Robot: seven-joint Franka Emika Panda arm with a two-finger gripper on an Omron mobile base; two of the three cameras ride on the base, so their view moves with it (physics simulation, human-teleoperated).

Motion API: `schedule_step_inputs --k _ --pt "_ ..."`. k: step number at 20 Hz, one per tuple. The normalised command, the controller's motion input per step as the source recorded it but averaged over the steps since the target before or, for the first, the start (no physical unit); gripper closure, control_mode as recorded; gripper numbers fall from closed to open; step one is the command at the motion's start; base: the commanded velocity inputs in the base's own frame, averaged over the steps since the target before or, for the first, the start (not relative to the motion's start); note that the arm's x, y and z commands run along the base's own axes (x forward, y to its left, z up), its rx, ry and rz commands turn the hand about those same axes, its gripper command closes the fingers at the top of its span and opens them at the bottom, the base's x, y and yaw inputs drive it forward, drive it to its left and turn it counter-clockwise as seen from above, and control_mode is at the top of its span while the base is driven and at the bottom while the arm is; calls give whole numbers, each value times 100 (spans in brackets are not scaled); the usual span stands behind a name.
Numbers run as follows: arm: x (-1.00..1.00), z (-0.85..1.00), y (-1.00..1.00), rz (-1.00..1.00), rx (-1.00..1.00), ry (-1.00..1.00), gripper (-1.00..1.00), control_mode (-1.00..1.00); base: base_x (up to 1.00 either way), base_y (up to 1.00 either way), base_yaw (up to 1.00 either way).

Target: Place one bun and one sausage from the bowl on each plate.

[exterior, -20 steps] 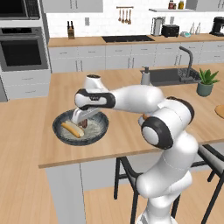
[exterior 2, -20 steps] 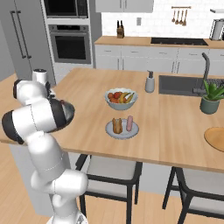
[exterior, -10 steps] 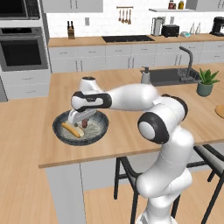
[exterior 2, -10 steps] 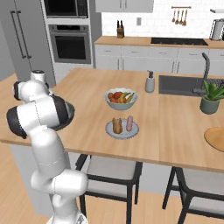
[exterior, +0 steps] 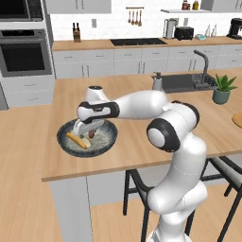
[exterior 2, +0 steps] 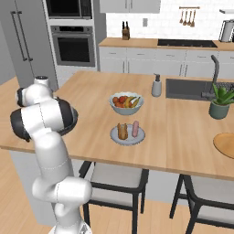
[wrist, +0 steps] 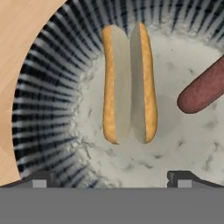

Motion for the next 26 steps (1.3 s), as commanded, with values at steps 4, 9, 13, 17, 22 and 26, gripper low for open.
schedule_step_inputs --k 4,9,13,17,22,26 --pt "28 -14 0 0 0 -7 -100 -100 0 0 0" --pt "48 -16 0 0 0 -5 -100 -100 0 0 0" --pt "0 -16 9 0 0 0 -100 -100 0 0 0" --pt "0 -11 17 0 0 0 -100 -100 0 0 0" --pt "0 -19 0 0 0 0 -100 -100 0 0 0" --pt "0 -14 2 0 0 0 -100 -100 0 0 0"
